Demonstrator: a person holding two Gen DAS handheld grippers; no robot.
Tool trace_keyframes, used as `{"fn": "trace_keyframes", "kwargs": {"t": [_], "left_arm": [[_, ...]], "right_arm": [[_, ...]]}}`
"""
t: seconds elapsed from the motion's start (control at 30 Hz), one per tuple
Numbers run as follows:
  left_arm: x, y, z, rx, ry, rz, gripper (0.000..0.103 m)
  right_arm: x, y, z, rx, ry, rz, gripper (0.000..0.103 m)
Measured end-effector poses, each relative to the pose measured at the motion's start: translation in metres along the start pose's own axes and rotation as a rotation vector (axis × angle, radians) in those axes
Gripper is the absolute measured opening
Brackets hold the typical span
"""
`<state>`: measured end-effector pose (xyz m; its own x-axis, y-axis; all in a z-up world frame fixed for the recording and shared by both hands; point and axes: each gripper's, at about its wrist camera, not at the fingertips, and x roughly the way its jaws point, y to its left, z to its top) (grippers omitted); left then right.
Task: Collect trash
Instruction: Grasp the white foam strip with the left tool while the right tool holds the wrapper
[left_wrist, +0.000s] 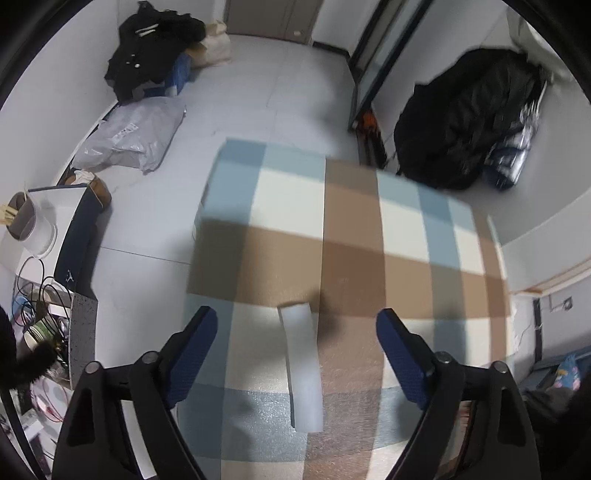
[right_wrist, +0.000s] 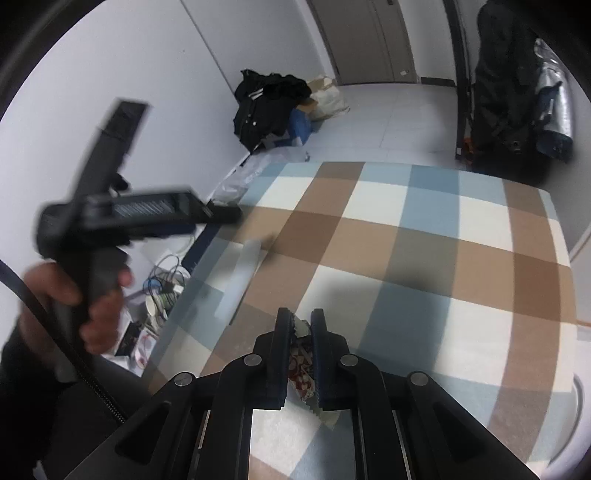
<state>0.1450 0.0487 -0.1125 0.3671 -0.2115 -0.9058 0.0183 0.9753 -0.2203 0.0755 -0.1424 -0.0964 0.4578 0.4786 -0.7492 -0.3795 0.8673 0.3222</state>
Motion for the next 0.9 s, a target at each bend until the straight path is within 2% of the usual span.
{"fn": "trace_keyframes", "kwargs": {"t": [0.07,0.2,0.27,0.33,0.37,0.43,0.5,0.53,0.6,0.67,0.9], "left_arm": [[0.006,-0.003,-0.002,0.021,0.022,0.023,0.068],[0.020,0.001,-0.006,0.016,0.080,0.027,0.056],[0.018,-0.004,-0.006,0.041,0.055,0.040,0.055],[0.019,-0.008,-0.006,0.062,0.055,0.052,0.052],[0.020,-0.010,-0.007,0.066,0.053,0.051,0.046],[0.021,-0.015,-0.008,0.090,0.060,0.058,0.044],[0.022,-0.020,-0.010,0.112,0.059,0.075,0.037],[0.022,-0.021,-0.011,0.122,0.059,0.085,0.029],[0.022,-0.024,-0.012,0.143,0.056,0.111,0.025],[0.022,-0.025,-0.013,0.152,0.052,0.143,0.015],[0.017,-0.022,-0.011,0.117,0.035,0.136,0.006]], "right_arm": [[-0.008,-0.001,-0.003,0.001,-0.011,0.002,0.010],[-0.021,-0.006,-0.012,0.002,-0.024,0.004,0.010],[-0.025,-0.011,-0.016,0.016,-0.027,0.005,0.010],[-0.027,-0.014,-0.018,0.027,-0.031,0.006,0.010],[-0.029,-0.015,-0.019,0.030,-0.034,0.008,0.010],[-0.033,-0.016,-0.020,0.034,-0.046,0.008,0.010],[-0.037,-0.017,-0.022,0.038,-0.054,0.009,0.010],[-0.039,-0.017,-0.022,0.040,-0.058,0.009,0.010],[-0.044,-0.017,-0.025,0.041,-0.064,0.008,0.010],[-0.047,-0.016,-0.027,0.039,-0.069,0.005,0.010],[-0.061,-0.016,-0.033,0.050,-0.094,-0.006,0.010]]}}
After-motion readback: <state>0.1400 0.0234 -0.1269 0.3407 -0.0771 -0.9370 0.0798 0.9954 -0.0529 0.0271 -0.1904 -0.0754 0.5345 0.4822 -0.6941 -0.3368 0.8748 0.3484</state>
